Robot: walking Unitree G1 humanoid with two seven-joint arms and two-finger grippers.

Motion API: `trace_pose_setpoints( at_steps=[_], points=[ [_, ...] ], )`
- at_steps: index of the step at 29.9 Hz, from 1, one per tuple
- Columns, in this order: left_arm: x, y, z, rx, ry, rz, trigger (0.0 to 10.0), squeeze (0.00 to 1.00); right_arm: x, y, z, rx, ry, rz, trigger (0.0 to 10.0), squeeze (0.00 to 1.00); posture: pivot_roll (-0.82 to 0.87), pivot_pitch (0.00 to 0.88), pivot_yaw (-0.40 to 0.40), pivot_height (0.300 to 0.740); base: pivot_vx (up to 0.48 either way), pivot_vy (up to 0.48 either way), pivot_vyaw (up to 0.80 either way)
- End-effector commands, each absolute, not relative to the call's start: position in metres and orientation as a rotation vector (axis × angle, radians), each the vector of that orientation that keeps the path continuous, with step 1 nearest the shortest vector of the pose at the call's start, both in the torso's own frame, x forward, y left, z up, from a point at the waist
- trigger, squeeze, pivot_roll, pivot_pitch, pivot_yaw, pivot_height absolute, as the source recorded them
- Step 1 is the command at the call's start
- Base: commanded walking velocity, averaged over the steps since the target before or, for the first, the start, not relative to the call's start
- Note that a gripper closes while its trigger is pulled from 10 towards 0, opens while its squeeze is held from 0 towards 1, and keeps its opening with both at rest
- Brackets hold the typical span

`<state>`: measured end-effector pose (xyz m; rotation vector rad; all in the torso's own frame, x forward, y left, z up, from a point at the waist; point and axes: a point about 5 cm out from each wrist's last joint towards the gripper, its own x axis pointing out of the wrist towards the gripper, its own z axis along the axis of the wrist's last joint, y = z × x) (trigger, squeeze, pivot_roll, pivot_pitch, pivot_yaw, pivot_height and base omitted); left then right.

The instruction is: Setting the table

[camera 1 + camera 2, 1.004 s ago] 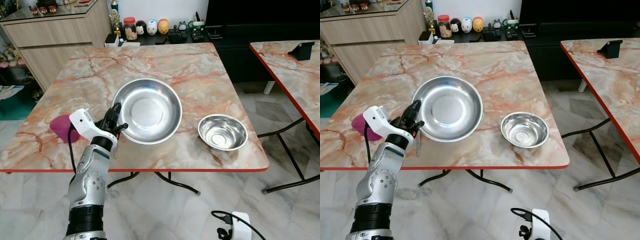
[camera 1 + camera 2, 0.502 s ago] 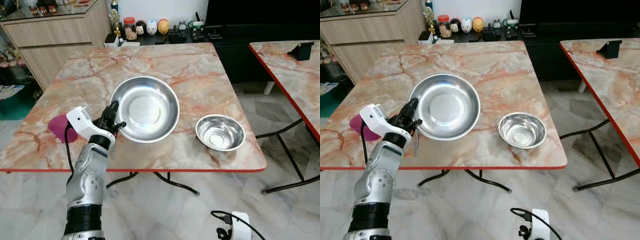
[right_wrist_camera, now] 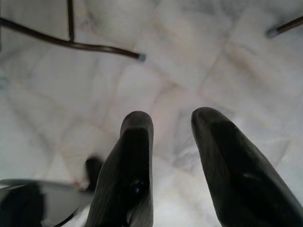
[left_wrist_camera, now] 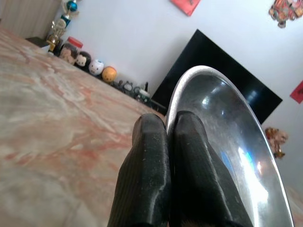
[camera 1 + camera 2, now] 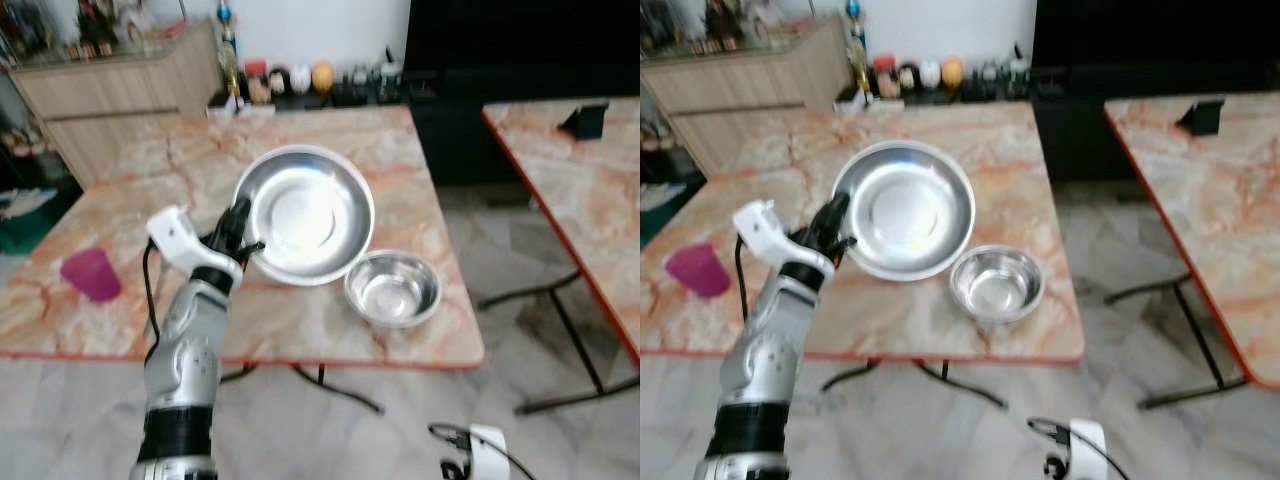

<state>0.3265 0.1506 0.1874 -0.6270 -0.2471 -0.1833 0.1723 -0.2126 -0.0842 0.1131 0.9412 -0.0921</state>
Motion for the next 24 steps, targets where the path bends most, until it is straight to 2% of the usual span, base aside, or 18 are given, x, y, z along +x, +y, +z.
trace_pose_setpoints(
  at_steps=[1, 9, 15, 19, 24],
  points=[
    [0.3259, 0.1578, 0.1878, -0.619, -0.257, -0.155, 10.0, 0.0, 0.1734, -0.2063, -0.0848, 0.126, 0.937, -0.081, 10.0, 0.0, -0.08, 0.0, 0.033, 0.74, 0.255, -0.368, 0.0],
    [0.3258, 0.1579, 0.1895, -0.619, -0.265, -0.158, 10.0, 0.0, 0.1728, -0.2061, -0.0852, 0.135, 0.941, -0.086, 10.0, 0.0, -0.08, 0.0, 0.034, 0.74, 0.255, -0.371, 0.0],
    [0.3256, 0.1583, 0.192, -0.618, -0.281, -0.167, 10.0, 0.0, 0.1716, -0.2062, -0.0859, 0.13, 0.954, -0.089, 10.0, 0.0, -0.08, 0.0, 0.035, 0.74, 0.171, -0.372, -0.62],
    [0.3253, 0.1601, 0.1931, -0.635, -0.295, -0.155, 10.0, 0.0, 0.1715, -0.2052, -0.086, 0.142, 0.95, -0.079, 10.0, 0.0, -0.08, 0.0, 0.036, 0.74, 0.0, 0.0, -0.57],
    [0.3251, 0.1607, 0.1923, -0.619, -0.291, -0.156, 10.0, 0.0, 0.1713, -0.2047, -0.0861, 0.144, 0.949, -0.07, 10.0, 0.0, -0.08, 0.0, 0.038, 0.74, 0.0, 0.0, 0.0]
  ],
)
